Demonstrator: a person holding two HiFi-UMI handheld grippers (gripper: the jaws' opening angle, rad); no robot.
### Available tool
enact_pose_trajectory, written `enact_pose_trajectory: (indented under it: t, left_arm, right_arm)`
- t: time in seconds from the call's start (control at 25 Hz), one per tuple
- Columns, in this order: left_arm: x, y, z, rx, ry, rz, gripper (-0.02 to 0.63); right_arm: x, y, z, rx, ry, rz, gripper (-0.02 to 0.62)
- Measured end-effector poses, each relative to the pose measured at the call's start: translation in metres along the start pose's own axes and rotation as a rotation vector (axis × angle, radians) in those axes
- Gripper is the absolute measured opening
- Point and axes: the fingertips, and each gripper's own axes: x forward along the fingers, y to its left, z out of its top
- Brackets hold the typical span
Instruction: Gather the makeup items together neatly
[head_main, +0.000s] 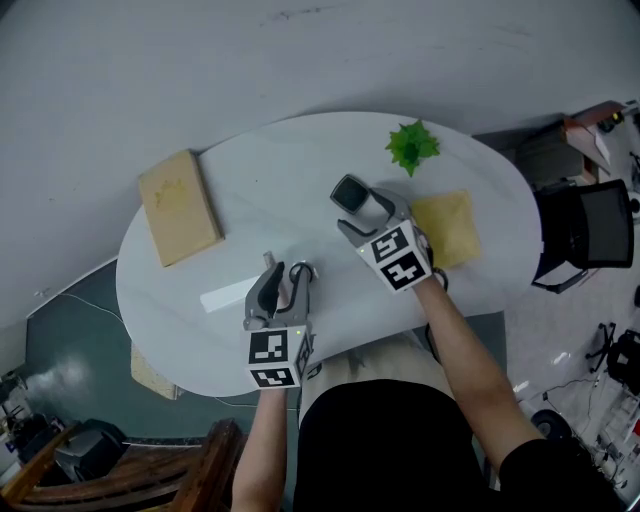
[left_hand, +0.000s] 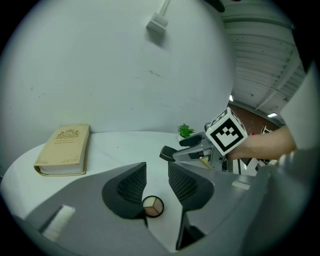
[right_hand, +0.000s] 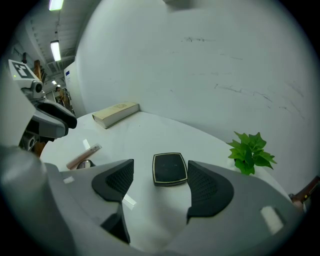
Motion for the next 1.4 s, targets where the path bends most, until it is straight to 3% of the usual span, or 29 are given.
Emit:
enact_pose_trajectory:
  t: [0.28,0.52,0.84,1.4]
  left_arm:
    - [0.003,0.003,-0.003,0.0,0.022,0.006,0.137]
    - [0.0,0.009,-0.007,-0.006,0.031,0.019,0.137]
    - [-0.007,0.018,-0.012,-0.015,0.039,0.041,0.137]
    - [-0.011,0.015,-0.014,-0.028,0.03,0.052,0.137]
  right_arm:
    - [0.019,-0.008,-0.003,-0.008,0.03,0.025,0.342]
    - [0.036,-0.011,-0.009,-0.074,0.07,0.018,0.348]
    - [0.052,-0.015,-0.014,-0.065,0.108,0.035,0.347]
    - [0.054,-0.018,-0.011,-0.08,0.104,0.058,0.336]
